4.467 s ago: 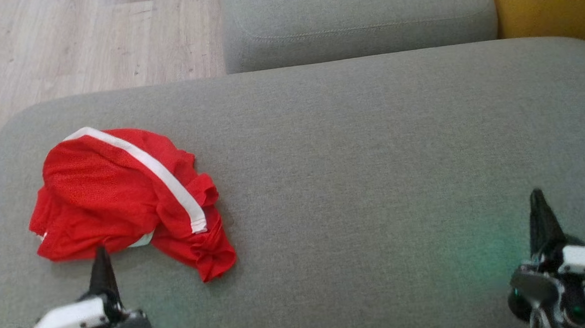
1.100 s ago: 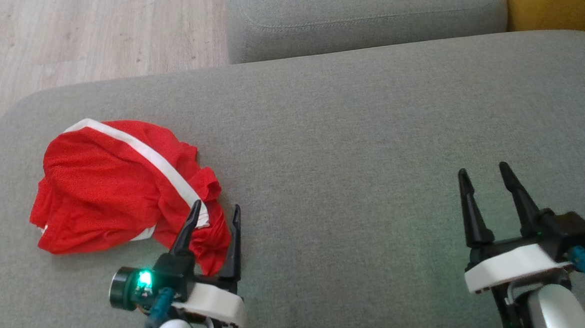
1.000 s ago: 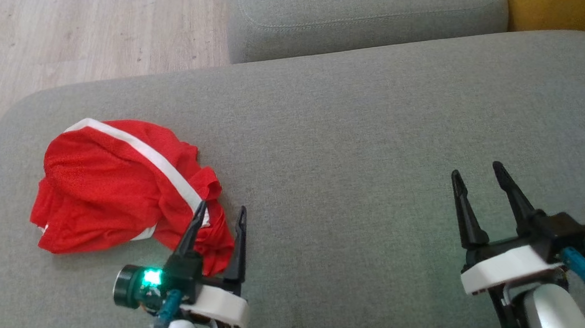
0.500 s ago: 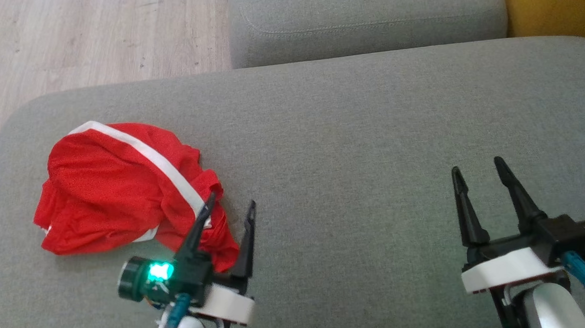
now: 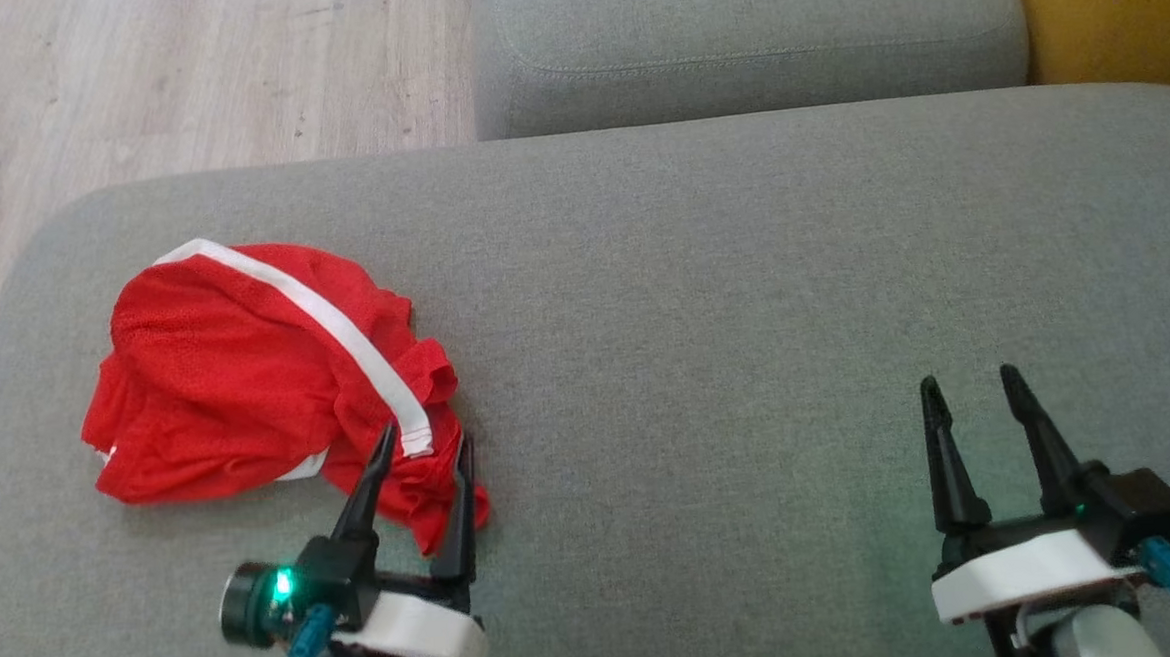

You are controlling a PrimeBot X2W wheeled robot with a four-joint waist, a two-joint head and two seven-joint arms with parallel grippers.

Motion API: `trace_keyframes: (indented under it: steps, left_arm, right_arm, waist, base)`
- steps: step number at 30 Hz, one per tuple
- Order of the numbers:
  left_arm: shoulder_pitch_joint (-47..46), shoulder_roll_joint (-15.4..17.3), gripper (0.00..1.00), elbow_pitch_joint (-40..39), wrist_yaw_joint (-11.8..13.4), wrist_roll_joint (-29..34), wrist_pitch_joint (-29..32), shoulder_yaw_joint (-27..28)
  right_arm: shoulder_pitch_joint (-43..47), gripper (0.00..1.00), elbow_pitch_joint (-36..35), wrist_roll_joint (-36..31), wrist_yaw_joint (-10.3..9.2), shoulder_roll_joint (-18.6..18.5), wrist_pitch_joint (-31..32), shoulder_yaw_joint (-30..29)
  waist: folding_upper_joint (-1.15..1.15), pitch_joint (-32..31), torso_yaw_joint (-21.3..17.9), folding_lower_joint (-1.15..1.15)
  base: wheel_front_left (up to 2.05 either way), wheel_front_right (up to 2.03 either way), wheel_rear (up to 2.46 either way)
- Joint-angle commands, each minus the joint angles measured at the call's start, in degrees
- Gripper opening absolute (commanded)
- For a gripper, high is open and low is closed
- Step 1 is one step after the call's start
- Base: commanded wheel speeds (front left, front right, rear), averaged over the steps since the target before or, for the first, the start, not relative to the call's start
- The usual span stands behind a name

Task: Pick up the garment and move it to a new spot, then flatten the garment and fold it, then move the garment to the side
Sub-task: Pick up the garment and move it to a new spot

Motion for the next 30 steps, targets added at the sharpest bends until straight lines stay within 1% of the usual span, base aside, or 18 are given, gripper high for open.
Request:
trace_keyframes:
  steps: [1, 6, 16, 22, 30]
  left_arm:
    - [-1.54, -0.37, 1.0, 0.7, 0.03, -0.33, -0.53, 2.43]
    - [-2.26, -1.13, 1.0, 3.55, -0.13, -0.2, -0.53, 2.5]
    - [-2.68, -2.16, 1.0, 3.95, -0.35, 0.95, -0.54, 3.99]
    - [-2.73, -2.35, 1.0, 3.86, -0.5, 2.02, -0.54, 4.78]
    - [-2.32, -1.42, 1.0, 4.66, -0.43, 3.14, -0.54, 6.01]
  right_arm:
    - [-1.3, 1.0, -0.06, 0.65, -0.04, -0.54, -0.62, 1.03]
    - [-1.65, 1.0, 1.91, 1.59, -0.04, -0.54, -0.62, 0.61]
    - [-2.3, 1.0, 2.2, 3.95, -0.04, -0.54, -0.62, 0.83]
    - [-1.77, 1.0, 2.26, 4.72, -0.04, -0.54, -0.62, 1.77]
    - [-1.78, 1.0, 2.12, 6.03, -0.04, -0.54, -0.62, 4.61]
  waist:
    - [0.0, -0.29, -0.11, 0.0]
    - [0.0, -0.69, 0.01, 0.0]
    - [0.0, -0.88, 0.35, 0.0]
    - [0.0, -0.91, 3.65, 0.0]
    - [0.0, -1.16, 9.38, 0.0]
  base:
    - [0.0, 0.0, 0.0]
    - [0.0, 0.0, 0.0]
    - [0.0, 0.0, 0.0]
    - [0.0, 0.0, 0.0]
    - [0.0, 0.0, 0.0]
